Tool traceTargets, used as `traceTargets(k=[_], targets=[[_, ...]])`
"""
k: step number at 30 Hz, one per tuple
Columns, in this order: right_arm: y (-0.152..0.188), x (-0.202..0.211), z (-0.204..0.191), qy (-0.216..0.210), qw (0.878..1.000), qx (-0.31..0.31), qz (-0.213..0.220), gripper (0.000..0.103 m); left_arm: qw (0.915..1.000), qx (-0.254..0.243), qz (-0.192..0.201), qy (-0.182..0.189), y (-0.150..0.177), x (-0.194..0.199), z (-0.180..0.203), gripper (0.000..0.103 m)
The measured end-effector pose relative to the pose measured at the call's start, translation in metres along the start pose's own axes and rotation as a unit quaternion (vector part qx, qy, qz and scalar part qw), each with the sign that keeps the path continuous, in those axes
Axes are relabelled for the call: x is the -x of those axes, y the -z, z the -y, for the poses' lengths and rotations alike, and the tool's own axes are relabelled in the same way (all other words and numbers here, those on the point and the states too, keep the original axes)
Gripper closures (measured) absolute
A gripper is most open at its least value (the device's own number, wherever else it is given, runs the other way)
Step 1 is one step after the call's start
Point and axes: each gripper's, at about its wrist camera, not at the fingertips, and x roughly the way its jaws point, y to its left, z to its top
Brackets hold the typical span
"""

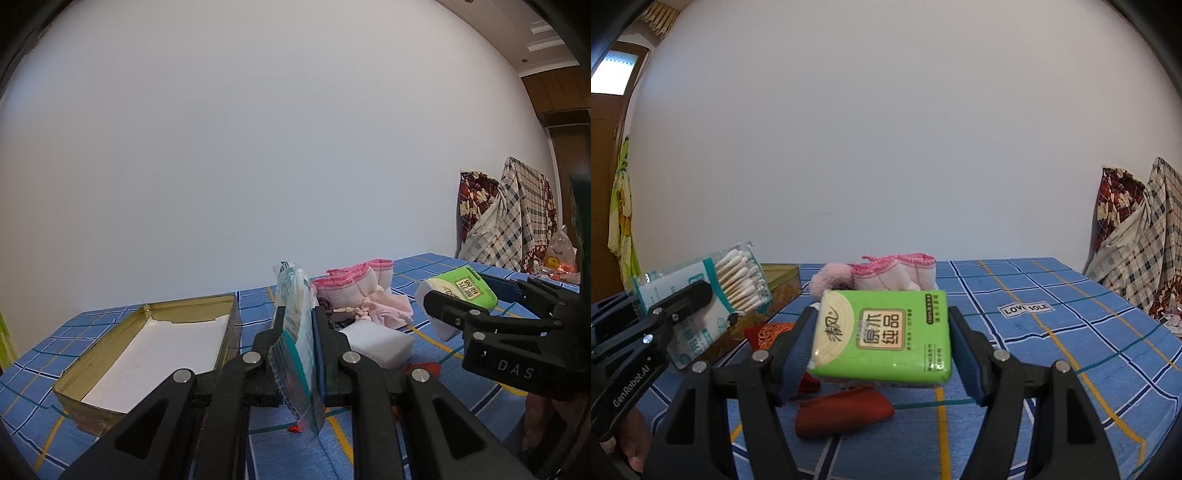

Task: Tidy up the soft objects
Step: 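Lift the green tissue pack and cotton-swab packet off the pile with both tools, then carry both held packs over the gold tin tray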

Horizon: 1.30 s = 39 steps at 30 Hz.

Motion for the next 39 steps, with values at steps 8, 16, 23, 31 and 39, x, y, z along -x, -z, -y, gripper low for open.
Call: traceTargets(k=[8, 16, 23, 31, 39], targets=[[0.000, -0.002, -0.013, -0.011, 1.000, 0.009, 0.001, 0.033, 0.9999, 0.002, 0.002, -0.017, 0.002, 0.004, -0.007, 0.090], [-0.002, -0.007, -0.032, -0.027, 0.999, 0.018, 0.002, 0.033, 0.9997, 0.006, 0.004, -0.025, 0.002, 0.005, -0.011, 0.090], [-0.001, -0.009, -0.043, -0.034, 0.999, 0.020, -0.001, 0.033, 0.9995, 0.013, 0.004, -0.030, 0.003, 0.006, -0.017, 0.090], [-0.001, -0.012, -0.053, -0.040, 0.999, 0.027, -0.004, 0.033, 0.9990, 0.024, 0.004, -0.038, 0.005, 0.012, -0.026, 0.090], [-0.001, -0.015, -0.062, -0.044, 0.999, 0.032, -0.004, 0.033, 0.9984, 0.035, 0.007, -0.043, 0.006, 0.016, -0.038, 0.090]])
